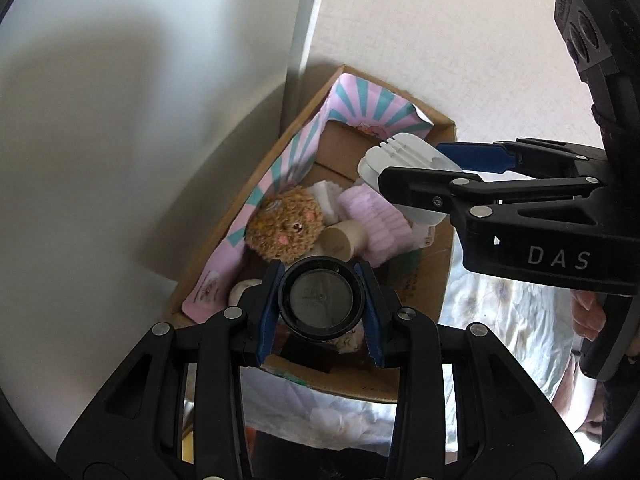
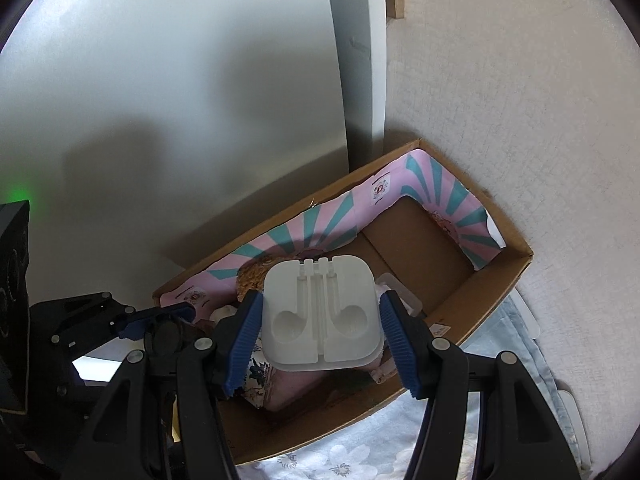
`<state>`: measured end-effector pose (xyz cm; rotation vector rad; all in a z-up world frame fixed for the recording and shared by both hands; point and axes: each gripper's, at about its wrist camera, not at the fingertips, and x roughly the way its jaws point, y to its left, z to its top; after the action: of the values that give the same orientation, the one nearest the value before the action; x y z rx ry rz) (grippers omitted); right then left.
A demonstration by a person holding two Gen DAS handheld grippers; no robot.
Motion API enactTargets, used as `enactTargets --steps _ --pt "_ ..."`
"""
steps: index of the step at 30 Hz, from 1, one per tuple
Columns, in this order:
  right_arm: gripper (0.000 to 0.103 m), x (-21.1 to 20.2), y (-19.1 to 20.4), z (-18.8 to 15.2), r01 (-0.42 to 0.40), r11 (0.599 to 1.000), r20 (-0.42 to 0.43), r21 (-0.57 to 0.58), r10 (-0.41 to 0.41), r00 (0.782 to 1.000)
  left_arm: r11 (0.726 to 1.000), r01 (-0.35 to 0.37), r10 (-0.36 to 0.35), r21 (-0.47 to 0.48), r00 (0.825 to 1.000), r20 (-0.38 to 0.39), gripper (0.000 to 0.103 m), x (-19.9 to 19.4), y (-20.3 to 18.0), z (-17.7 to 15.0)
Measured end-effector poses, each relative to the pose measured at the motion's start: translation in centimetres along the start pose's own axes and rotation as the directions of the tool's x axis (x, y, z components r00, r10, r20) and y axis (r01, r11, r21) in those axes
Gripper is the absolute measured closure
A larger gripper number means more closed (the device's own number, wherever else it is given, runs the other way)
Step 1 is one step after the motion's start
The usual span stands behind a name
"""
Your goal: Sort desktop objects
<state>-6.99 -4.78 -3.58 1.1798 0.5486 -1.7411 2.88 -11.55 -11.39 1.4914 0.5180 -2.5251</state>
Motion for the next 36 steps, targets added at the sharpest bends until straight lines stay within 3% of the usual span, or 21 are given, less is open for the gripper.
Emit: enactTargets --steps 4,5,6,7,8,9,19,36 --pt "0.047 1.2 -0.2 0.2 -0.007 1.000 -0.038 0.017 0.007 0.999 0.999 0.020 -0.021 -0.027 0.999 -0.034 0.070 0.7 0.1 0.1" --pt "0.042 1.5 -0.5 0.2 -0.017 0.999 -0.049 0.035 0.019 0.999 0.999 0.010 -0.011 -0.033 0.999 -0.043 0.068 1.0 0.1 0.1" --pt "0.034 1.6 -0.7 0.2 -0.023 0.998 -0.053 0.049 0.026 0.998 0.999 0.004 -0.006 -0.034 0.999 -0.045 0.055 1.3 0.0 0.0" --pt "0.011 1.7 -1.0 0.2 -0.026 0.998 -0.051 0.065 0.029 0.998 0.999 0.000 -0.001 -0.034 0.999 -0.039 0.036 1.4 0.0 0.1" --pt "0.001 1.7 -1.2 0.1 -0.024 0.997 -0.044 0.071 0.027 0.999 0.999 -0.003 0.002 -0.032 0.999 -0.037 0.004 1.4 0.0 0.1" --pt "0.001 1.6 -1.4 0.0 -0.021 0.997 -0.032 0.075 0.023 0.999 1.000 -0.008 0.008 -0.026 1.000 -0.016 0.000 1.2 0.0 0.1" --pt "0.001 1.8 -2.1 -0.2 0.052 0.994 -0.043 0.095 -0.049 0.998 1.000 -0.009 0.009 0.018 1.000 -0.007 0.000 0.6 -0.8 0.3" --pt "0.001 1.4 -1.8 -0.1 0.066 0.995 -0.042 0.076 -0.063 0.997 0.998 -0.046 0.046 0.037 0.999 0.008 0.000 -0.2 -1.0 0.4"
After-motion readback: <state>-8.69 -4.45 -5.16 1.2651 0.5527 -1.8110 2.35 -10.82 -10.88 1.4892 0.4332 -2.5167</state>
